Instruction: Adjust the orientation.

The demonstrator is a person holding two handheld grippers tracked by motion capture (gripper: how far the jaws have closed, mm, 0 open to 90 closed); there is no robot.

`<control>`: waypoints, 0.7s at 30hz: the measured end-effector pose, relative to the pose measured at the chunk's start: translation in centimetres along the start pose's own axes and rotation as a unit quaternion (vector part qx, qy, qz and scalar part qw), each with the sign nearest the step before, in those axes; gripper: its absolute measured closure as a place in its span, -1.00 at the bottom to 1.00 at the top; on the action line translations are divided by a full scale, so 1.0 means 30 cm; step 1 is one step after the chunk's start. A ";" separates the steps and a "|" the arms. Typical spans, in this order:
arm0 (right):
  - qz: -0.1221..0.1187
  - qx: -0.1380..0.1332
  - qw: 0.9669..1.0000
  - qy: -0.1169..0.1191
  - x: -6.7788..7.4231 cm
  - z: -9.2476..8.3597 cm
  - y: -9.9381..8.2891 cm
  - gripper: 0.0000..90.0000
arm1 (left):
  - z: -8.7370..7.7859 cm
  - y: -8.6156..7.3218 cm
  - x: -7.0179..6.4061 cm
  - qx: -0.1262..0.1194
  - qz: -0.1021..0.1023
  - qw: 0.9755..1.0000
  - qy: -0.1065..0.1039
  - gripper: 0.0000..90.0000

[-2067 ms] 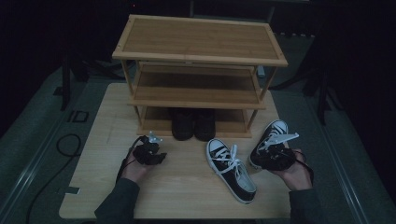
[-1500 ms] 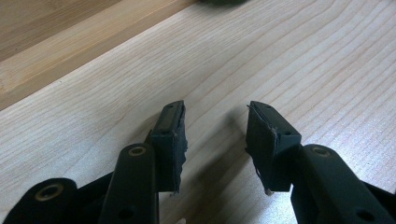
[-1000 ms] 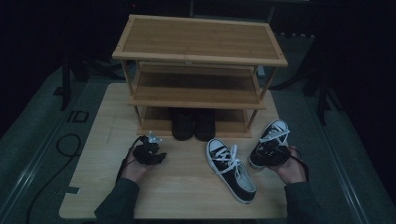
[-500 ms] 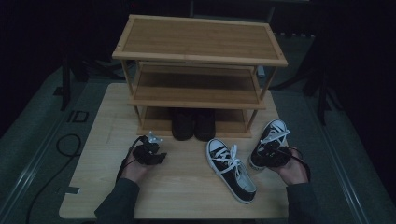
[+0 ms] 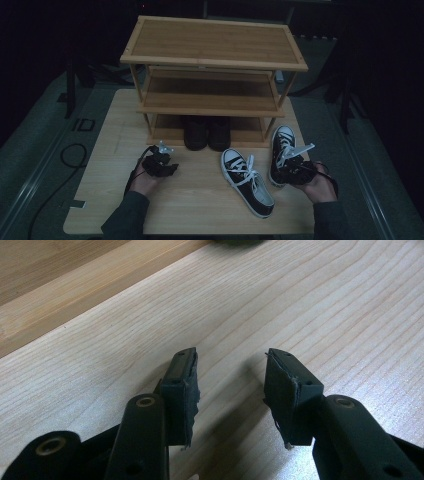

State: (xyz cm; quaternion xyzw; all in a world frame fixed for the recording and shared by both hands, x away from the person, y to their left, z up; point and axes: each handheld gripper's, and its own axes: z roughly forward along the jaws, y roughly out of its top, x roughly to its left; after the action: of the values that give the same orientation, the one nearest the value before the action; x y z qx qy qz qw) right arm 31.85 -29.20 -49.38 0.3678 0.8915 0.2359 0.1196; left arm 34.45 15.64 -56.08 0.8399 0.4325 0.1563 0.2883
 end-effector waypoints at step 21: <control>-0.011 -0.010 0.999 0.034 0.020 -0.080 -0.096 0.67 | 0.000 -0.001 0.001 -0.001 -0.001 1.000 0.000 0.26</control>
State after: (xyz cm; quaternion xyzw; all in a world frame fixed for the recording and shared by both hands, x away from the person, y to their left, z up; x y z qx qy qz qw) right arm 28.79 -31.36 -48.79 0.3488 0.8964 0.2562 0.0956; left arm 34.44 15.66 -56.11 0.8392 0.4328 0.1565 0.2896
